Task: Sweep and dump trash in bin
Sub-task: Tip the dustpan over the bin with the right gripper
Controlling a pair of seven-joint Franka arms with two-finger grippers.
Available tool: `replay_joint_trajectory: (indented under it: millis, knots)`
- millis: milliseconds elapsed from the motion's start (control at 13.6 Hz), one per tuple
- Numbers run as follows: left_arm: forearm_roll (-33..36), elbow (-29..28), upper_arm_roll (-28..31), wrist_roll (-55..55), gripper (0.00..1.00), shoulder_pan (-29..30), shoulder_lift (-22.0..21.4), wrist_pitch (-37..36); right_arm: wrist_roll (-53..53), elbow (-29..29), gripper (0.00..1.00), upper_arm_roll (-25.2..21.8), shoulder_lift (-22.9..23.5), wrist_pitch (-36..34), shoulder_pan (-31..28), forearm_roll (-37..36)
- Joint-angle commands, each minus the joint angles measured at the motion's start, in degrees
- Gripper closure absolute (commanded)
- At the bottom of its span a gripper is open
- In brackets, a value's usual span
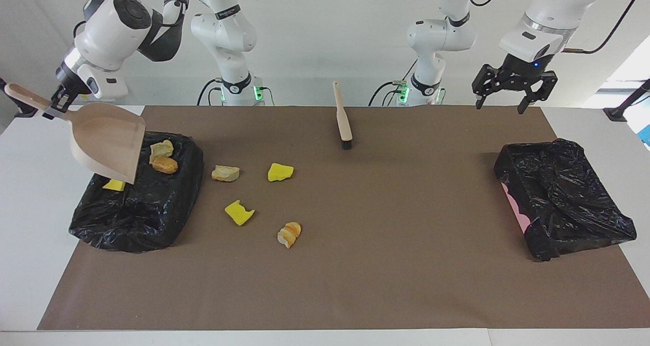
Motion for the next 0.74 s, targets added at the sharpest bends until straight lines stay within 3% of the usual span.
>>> replay_joint_trajectory:
  millis: [0,442,662]
  knots:
    - [0.62,0.88,-0.70,-0.06,0.00,0.49,-0.31,-1.89,0.38,-0.55,1.00,0.04,-0.12,-2.38,2.27,8.97]
    - [0.62,0.88,-0.53,-0.33,0.00,1.28,-0.40,-1.97,3.71,-0.02,1.00,0.13,4.63,-4.76,6.58,24.37]
    - [0.62,0.44,-0.44,-0.33,0.00,1.28,-0.57,-1.97,13.35,0.24,1.00,0.13,6.82,-5.72,10.36,28.59]
